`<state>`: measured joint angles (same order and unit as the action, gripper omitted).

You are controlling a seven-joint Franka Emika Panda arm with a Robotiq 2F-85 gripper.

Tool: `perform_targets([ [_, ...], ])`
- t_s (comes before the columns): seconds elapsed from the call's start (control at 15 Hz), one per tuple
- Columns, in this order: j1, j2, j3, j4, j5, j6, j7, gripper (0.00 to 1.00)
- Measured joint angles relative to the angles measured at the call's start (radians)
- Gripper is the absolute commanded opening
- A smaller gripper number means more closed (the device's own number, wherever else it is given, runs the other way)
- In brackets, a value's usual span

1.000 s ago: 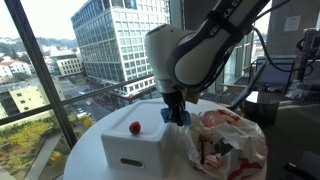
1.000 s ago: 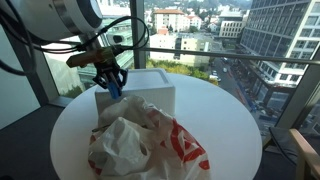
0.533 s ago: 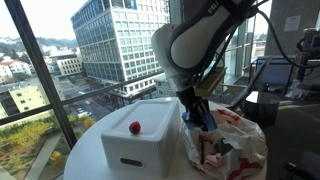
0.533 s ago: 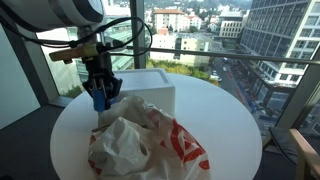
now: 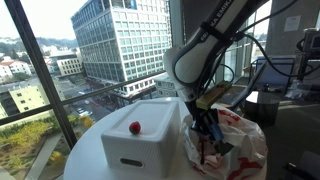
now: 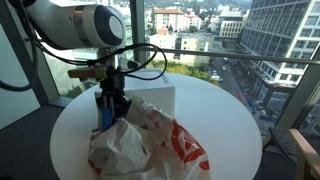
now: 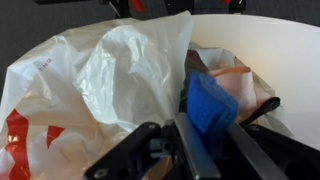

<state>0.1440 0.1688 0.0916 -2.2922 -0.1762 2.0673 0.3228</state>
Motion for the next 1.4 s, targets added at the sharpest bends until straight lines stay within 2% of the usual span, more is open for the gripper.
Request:
perform_targets([
  [0.2, -0.002, 0.015, -0.013, 0.007, -0.002, 0.101, 0.056, 0.68],
  [0.47, 0.002, -0.018, -0.012, 0.023, -0.006, 0.055, 0.106, 0.96],
  [0.53, 0.005, -0.034, -0.009, 0.025, -0.006, 0.044, 0.112, 1.00],
  [0.73, 0.027, -0.103, 0.021, 0.037, -0.012, 0.067, 0.117, 1.00],
  [1.0, 0.068, -0.144, 0.083, 0.092, -0.015, 0.190, 0.190, 1.00],
  [1.13, 0.081, -0.115, 0.098, 0.137, -0.019, 0.243, 0.302, 1.00],
  [1.4, 0.113, 0.017, 0.097, 0.263, -0.083, 0.245, 0.594, 1.00],
])
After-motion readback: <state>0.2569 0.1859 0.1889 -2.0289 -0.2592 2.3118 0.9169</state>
